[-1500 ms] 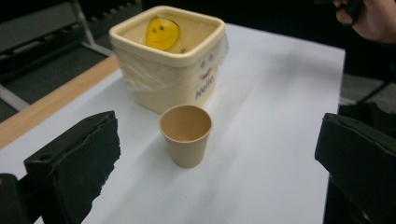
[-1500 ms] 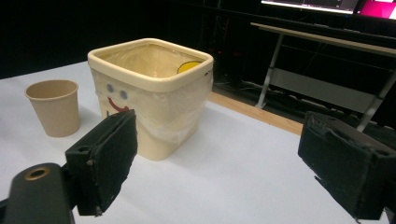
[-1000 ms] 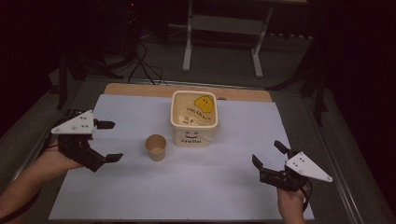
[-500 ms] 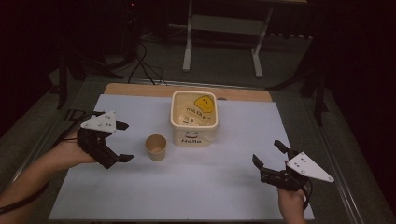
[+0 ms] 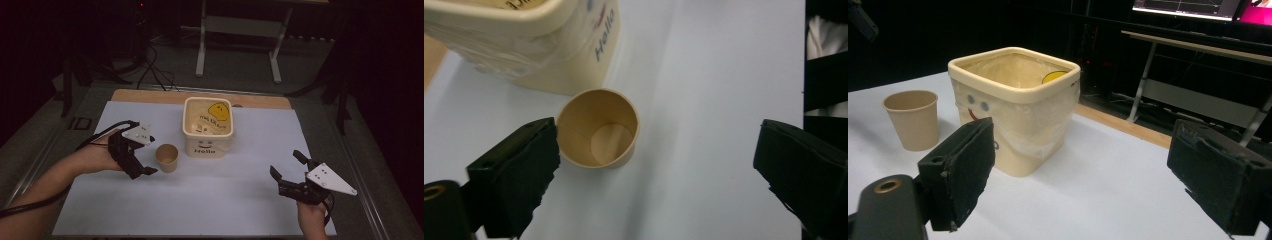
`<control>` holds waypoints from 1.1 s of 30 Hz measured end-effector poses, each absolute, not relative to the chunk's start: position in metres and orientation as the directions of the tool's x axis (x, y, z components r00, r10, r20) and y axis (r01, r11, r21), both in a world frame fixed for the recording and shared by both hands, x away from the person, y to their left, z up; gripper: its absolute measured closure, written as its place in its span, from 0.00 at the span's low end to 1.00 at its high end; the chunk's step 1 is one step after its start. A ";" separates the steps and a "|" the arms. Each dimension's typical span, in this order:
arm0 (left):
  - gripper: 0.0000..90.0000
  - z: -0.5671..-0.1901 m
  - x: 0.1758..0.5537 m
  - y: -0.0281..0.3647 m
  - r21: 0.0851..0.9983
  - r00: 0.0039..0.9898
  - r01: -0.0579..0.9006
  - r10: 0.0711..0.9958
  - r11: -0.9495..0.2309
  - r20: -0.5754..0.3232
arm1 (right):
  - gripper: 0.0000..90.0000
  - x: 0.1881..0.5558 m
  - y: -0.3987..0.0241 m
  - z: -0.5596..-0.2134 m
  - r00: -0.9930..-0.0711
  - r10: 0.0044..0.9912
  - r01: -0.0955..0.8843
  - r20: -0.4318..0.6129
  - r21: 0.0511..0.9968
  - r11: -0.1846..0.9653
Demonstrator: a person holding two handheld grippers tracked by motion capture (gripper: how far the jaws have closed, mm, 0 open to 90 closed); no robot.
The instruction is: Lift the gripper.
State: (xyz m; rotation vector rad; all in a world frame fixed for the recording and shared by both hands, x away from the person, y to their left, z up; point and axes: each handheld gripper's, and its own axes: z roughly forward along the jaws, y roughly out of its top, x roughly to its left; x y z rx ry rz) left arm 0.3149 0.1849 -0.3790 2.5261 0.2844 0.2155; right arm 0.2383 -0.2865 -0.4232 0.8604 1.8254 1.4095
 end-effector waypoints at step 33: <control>0.76 -0.437 0.343 0.140 0.321 0.970 0.193 0.231 -0.927 0.082 | 0.13 0.240 -0.286 -0.425 -0.568 0.816 0.116 -0.113 0.970 0.215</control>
